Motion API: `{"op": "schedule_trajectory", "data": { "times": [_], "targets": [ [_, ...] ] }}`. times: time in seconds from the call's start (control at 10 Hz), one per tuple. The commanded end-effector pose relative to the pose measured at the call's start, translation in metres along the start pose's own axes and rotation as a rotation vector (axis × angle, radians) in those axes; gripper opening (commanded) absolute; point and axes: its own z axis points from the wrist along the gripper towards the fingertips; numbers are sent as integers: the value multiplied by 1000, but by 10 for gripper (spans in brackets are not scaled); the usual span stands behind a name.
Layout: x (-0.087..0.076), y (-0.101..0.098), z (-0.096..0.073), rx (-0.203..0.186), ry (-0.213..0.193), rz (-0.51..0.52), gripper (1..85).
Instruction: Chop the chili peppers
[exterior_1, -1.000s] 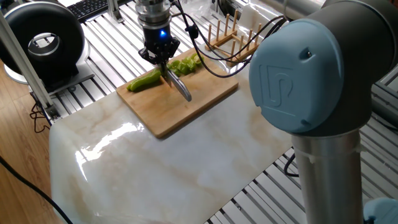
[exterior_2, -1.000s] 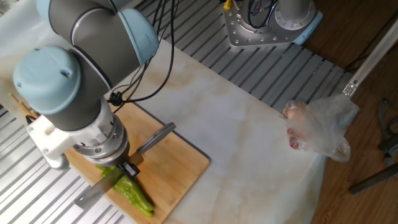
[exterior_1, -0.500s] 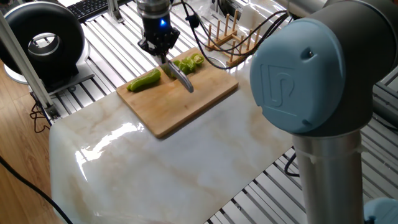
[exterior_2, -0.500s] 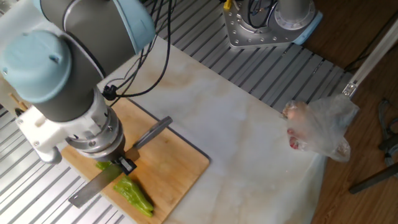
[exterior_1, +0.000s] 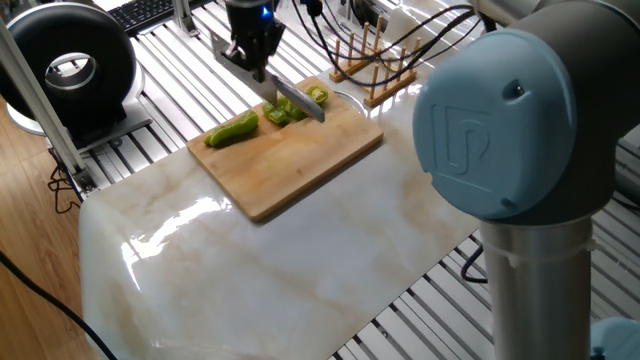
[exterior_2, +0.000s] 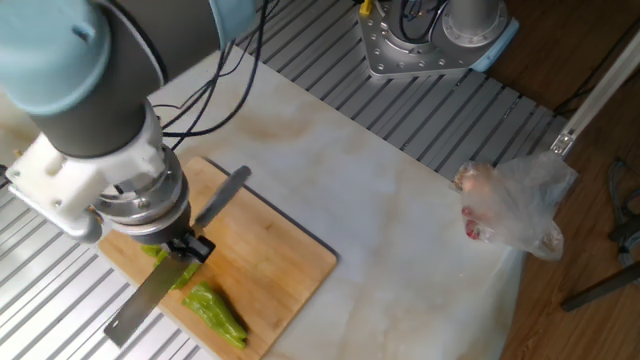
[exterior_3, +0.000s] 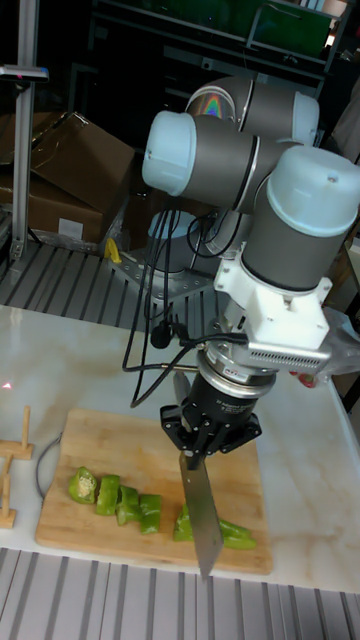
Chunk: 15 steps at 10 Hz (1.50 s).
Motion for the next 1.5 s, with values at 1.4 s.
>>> {"op": "schedule_trajectory", "data": {
  "times": [1.4],
  "targets": [
    [-18,14,13,-110,44,220,13]
  ]
}}
